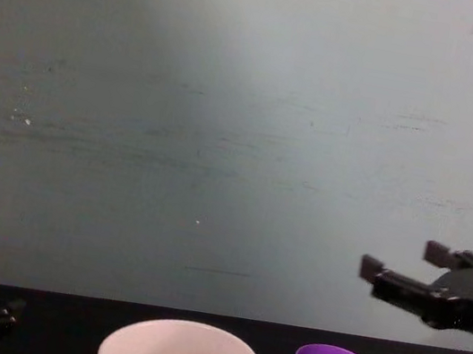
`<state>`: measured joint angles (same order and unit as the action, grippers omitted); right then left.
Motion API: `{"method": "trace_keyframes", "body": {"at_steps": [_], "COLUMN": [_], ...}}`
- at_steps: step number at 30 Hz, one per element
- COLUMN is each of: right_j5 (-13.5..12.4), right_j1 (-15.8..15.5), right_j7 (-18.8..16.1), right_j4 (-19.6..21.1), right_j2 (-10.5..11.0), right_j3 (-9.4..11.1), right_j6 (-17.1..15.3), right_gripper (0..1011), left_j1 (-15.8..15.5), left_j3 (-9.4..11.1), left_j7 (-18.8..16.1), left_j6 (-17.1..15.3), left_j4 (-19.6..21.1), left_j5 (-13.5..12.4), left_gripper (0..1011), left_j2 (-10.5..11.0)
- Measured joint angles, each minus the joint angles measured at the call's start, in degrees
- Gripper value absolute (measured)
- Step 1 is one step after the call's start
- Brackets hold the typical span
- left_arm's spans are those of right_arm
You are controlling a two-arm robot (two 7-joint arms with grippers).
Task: Pick up the cup and pour the mung beans from the cup into the bowl.
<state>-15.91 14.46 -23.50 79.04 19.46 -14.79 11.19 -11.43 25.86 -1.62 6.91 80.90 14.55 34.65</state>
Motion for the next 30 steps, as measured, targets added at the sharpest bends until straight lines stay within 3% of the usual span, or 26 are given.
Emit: {"method": "trace_keyframes", "body": {"at_steps": [4,8,14,23,30], "right_j5": [0.79,4.8,10.71,14.37,15.67], "right_j1": [-0.58,-1.34,-1.2,-0.81,-0.85], "right_j7": [2.35,7.78,12.64,14.28,14.38], "right_j4": [0.37,0.24,-1.74,-6.29,-7.38], "right_j2": [0.29,-0.61,-1.63,-3.34,-4.4], "right_j3": [1.47,2.84,2.78,2.57,2.91], "right_j6": [0.25,0.43,-0.78,-0.85,-1.06], "right_gripper": [1004,1004,1004,1004,1004], "left_j1": [0.0,0.0,0.0,0.0,0.0], "left_j3": [0.0,0.0,0.0,0.0,0.0], "left_j7": [0.0,0.0,0.0,0.0,0.0], "left_j6": [0.0,0.0,0.0,0.0,0.0], "left_j4": [0.0,0.0,0.0,0.0,0.0], "left_j5": [0.0,0.0,0.0,0.0,0.0], "left_gripper": [1000,1000,1000,1000,1000], "left_j2": [0.0,0.0,0.0,0.0,0.0]}}
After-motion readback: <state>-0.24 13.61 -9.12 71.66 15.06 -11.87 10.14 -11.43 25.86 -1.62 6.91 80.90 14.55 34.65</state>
